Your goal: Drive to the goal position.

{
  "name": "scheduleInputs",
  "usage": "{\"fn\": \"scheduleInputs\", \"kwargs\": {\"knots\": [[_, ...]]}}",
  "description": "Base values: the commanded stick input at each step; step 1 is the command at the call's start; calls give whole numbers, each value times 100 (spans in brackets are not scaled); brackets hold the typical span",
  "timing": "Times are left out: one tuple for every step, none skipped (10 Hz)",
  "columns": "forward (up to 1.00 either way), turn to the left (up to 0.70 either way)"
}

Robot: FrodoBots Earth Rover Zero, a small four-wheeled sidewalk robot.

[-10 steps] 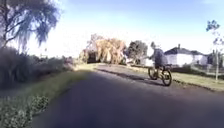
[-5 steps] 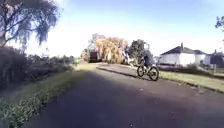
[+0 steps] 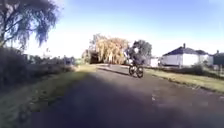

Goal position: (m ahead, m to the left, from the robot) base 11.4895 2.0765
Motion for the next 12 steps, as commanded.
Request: {"fn": "scheduleInputs", "kwargs": {"knots": [[100,0],[100,0],[100,0],[100,0],[100,0],[100,0],[100,0],[100,0],[100,0],[100,0],[100,0],[100,0]]}}
